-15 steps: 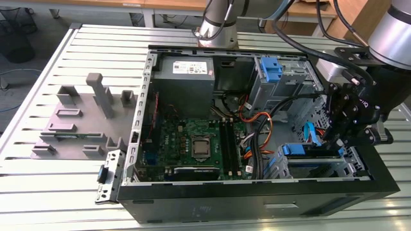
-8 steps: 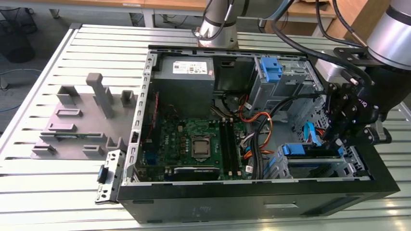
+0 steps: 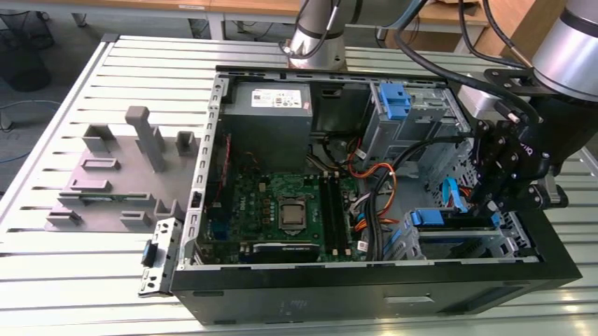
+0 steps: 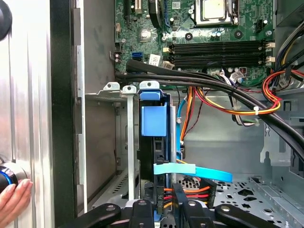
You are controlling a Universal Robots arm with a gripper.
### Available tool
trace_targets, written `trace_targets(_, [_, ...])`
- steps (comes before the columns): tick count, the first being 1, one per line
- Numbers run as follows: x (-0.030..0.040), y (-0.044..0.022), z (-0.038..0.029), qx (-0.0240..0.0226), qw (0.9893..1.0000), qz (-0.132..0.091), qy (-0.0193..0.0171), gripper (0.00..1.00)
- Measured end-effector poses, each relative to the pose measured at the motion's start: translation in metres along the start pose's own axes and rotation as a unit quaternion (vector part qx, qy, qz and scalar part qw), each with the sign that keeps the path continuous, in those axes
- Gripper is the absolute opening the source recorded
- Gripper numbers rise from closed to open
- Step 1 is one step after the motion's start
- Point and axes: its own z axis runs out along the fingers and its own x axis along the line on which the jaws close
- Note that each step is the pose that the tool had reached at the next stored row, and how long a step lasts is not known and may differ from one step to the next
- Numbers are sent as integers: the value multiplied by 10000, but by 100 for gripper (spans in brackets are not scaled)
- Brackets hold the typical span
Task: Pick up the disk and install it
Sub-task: 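Insert the second disk wire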
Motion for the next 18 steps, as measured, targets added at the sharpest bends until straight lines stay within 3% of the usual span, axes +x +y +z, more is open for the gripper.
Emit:
trace_targets(8, [-1, 0, 1, 0, 10000, 0, 0, 28])
trace_targets(11, [-1, 0, 1, 0, 10000, 0, 0, 16])
trace_targets(18, [2, -1, -30, 0, 10000, 0, -1, 16])
